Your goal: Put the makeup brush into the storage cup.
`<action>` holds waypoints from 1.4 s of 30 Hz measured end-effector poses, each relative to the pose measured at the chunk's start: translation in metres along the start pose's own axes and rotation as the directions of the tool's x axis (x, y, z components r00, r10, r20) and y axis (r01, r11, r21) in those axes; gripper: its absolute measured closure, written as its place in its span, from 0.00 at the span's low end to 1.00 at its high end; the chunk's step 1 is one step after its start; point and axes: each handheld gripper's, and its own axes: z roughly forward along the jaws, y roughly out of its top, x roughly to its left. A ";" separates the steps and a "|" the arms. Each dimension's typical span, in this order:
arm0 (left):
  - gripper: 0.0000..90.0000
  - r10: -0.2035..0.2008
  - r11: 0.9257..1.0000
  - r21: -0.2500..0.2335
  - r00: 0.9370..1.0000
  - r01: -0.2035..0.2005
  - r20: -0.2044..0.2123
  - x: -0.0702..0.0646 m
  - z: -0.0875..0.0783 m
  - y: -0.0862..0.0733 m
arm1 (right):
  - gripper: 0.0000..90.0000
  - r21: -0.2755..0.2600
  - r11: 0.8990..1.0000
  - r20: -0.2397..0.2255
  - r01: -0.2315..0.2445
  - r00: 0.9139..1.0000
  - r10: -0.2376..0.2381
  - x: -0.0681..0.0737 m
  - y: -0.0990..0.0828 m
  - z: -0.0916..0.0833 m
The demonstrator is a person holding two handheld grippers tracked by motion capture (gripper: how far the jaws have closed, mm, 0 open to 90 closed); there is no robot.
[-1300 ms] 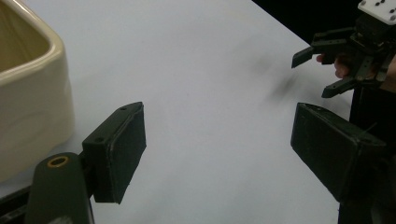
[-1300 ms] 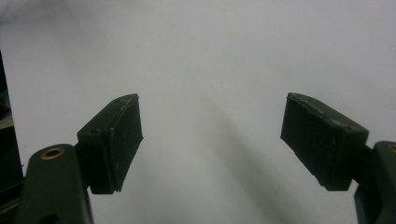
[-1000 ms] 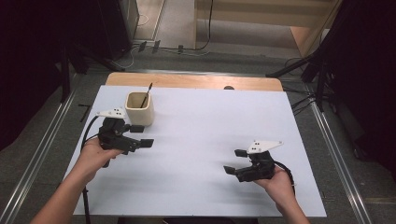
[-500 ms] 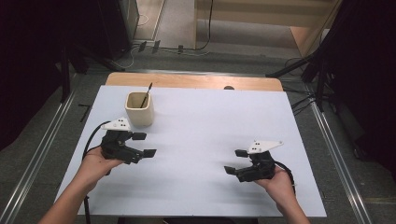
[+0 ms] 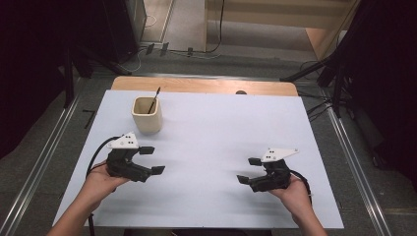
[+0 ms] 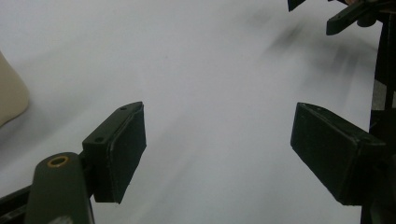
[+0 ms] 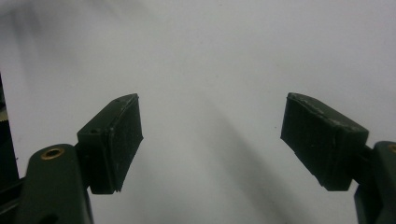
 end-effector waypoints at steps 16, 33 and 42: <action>0.21 0.012 1.000 -0.002 0.999 -0.012 -0.035 -0.010 0.000 -0.018 | 0.24 0.005 1.000 0.011 0.007 1.000 -0.007 -0.002 -0.002 0.000; 0.21 0.026 1.000 0.018 0.999 -0.025 -0.029 -0.010 0.004 -0.026 | 0.24 0.011 1.000 0.013 0.009 1.000 -0.009 -0.006 -0.003 0.002; 0.21 0.012 1.000 0.023 1.000 -0.011 -0.023 -0.009 0.006 -0.028 | 0.24 0.013 1.000 0.017 0.013 1.000 -0.013 -0.007 -0.002 0.001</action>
